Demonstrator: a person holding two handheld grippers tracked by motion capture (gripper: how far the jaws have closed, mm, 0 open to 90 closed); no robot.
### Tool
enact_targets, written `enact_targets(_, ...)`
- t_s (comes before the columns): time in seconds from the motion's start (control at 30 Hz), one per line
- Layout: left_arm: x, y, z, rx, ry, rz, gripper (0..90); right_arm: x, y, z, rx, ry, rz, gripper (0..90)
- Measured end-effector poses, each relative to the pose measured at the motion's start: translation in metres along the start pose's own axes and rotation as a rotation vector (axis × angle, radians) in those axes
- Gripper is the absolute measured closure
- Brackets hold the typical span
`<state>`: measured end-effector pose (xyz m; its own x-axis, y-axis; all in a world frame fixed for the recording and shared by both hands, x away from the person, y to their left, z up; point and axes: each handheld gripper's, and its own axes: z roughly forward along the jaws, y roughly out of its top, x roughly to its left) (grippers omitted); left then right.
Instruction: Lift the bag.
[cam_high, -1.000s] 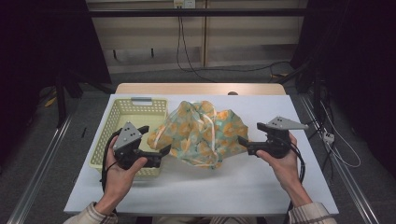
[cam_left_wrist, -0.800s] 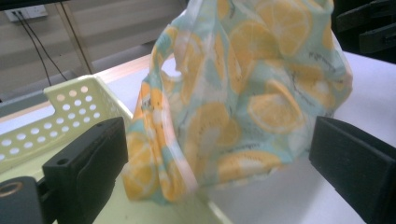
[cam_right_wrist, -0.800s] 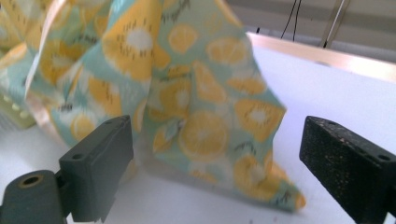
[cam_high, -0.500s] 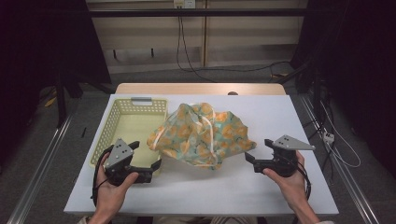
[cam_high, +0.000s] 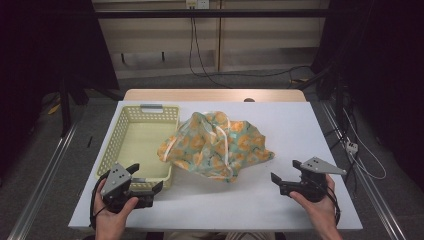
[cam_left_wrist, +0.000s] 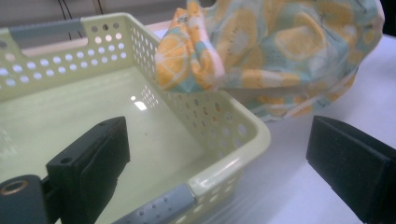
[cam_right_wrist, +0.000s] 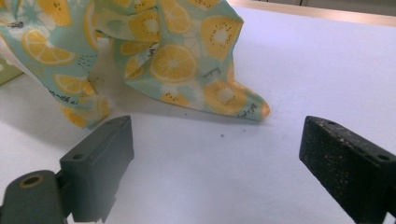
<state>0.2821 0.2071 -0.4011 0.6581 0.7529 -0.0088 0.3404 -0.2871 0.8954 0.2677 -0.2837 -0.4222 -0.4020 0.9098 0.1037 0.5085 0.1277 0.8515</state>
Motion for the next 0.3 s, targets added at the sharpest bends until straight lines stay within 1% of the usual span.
enact_targets(0.07, 0.0031, -0.0035, 0.0007, 0.004, -0.002, -0.015, 5.7, 0.0001, -0.0015, -0.0013, -0.008, -0.003, -0.002, 10.1)
enact_targets(0.13, 0.0064, -0.0063, 0.0019, -0.001, 0.01, -0.042, 5.6, -0.0009, -0.0035, 0.0001, -0.004, 0.002, 0.002, 10.1)
enact_targets(0.2, 0.0077, -0.0064, 0.0022, 0.0, 0.009, -0.042, 5.7, -0.0014, -0.005, 0.0034, 0.005, 0.005, 0.003, 10.1)
enact_targets(0.3, 0.008, -0.0062, 0.0018, -0.013, 0.006, -0.046, 5.7, -0.0012, -0.0046, 0.0056, 0.006, 0.009, 0.005, 10.1)
